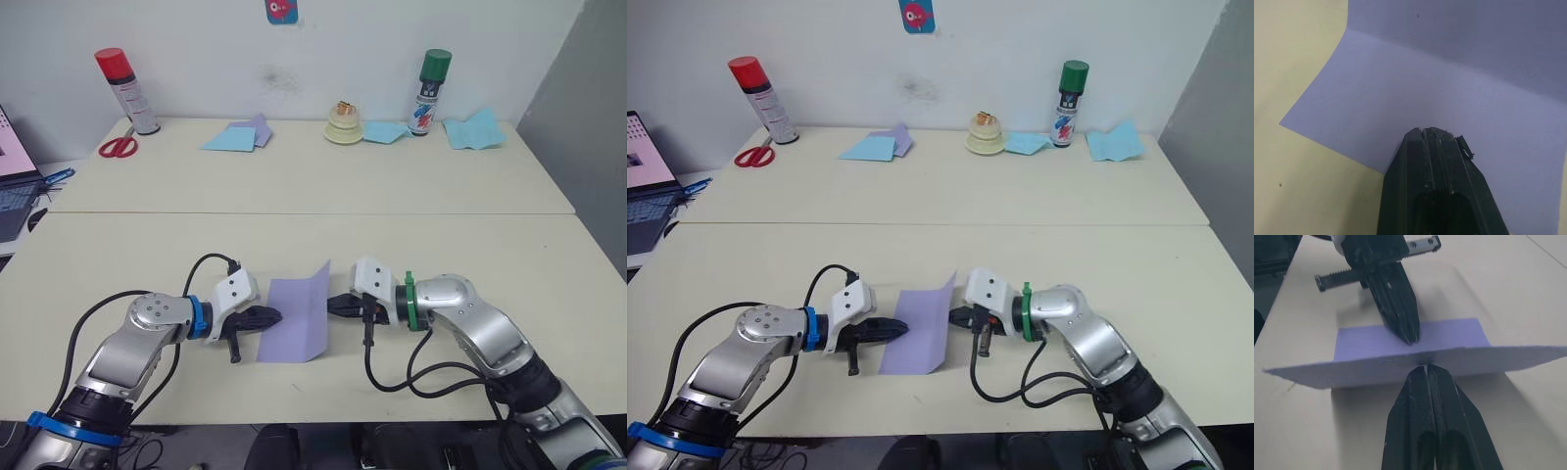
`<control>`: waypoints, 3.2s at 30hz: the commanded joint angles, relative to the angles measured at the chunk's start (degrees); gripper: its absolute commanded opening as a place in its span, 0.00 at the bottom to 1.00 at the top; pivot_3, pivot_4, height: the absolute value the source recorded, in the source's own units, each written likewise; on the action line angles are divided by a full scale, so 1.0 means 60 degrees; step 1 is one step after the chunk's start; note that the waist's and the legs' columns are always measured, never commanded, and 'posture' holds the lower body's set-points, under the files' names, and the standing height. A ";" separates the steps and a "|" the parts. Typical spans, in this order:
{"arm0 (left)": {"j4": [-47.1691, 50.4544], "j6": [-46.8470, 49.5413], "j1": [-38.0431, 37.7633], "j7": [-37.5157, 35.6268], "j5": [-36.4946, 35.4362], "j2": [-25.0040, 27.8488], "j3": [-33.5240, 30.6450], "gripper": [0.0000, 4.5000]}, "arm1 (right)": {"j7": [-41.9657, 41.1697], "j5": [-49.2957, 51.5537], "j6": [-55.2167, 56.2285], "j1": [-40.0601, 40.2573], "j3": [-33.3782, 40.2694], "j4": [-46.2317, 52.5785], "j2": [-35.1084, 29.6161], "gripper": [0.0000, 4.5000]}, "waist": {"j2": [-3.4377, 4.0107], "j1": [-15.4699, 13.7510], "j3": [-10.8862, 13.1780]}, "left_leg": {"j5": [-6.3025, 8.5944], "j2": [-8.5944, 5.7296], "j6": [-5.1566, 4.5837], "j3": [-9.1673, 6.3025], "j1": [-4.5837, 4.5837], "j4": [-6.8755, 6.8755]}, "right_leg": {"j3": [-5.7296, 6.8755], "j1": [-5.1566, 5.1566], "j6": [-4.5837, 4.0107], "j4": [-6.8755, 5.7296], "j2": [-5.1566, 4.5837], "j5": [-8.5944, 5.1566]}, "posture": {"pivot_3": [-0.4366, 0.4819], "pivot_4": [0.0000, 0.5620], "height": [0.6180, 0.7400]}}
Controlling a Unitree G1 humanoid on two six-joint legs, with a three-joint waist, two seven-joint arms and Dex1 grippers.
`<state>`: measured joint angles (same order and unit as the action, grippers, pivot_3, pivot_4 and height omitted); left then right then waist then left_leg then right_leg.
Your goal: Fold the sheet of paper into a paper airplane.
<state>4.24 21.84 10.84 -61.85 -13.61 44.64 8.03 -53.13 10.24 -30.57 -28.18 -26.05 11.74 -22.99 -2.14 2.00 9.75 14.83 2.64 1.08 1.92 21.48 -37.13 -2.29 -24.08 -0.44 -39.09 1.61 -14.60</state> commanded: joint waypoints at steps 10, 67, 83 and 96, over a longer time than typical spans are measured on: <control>-0.0273 0.0362 -0.0321 -0.0031 0.0296 0.0186 0.0269 0.00 | 0.0015 -0.0529 0.0476 -0.0397 -0.0733 -0.1347 0.1074 0.01 | 0.0002 -0.0004 -0.0004 | 0.0000 0.0000 0.0000 0.0002 0.0000 0.0001 | -0.0002 -0.0001 -0.0001 0.0000 0.0000 0.0000 | 0.48 0.27 0.88; -0.0492 0.0061 0.0302 0.0648 0.0190 -0.0583 0.0165 0.00 | 0.0011 -0.1231 0.1527 -0.0351 -0.0492 -0.2019 0.1555 0.01 | -0.0013 0.0083 0.0004 | 0.0000 0.0009 0.0000 -0.0012 0.0034 0.0004 | 0.0003 -0.0025 -0.0004 0.0008 0.0015 -0.0001 | 0.48 0.27 0.88; -0.1119 -0.0496 0.0251 0.0737 0.0343 -0.0890 0.0376 0.00 | 0.1354 -0.2006 0.2657 -0.0325 -0.0109 -0.4284 0.2006 0.01 | -0.0014 0.0075 -0.0005 | 0.0000 0.0005 0.0000 -0.0007 0.0015 0.0005 | 0.0000 -0.0007 -0.0003 0.0008 0.0010 -0.0001 | 0.48 0.27 0.88; -0.1543 -0.0624 0.0460 0.0709 0.0460 -0.1079 0.0443 0.00 | 0.3045 -0.2681 0.2874 -0.0819 0.0280 -0.6150 0.2205 0.01 | 0.0005 0.0040 -0.0073 | -0.0001 0.0001 0.0001 -0.0008 -0.0131 0.0009 | -0.0016 0.0128 -0.0053 0.0008 0.0009 -0.0024 | 0.48 0.27 0.88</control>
<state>-2.97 17.05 14.34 -57.11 -12.90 38.03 8.89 -37.41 -3.49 -11.94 -33.20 -25.83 -21.11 -8.88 -2.11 2.24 9.31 14.83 2.65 1.08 1.88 20.69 -37.07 -2.39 -23.31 -0.76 -39.04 1.66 -14.75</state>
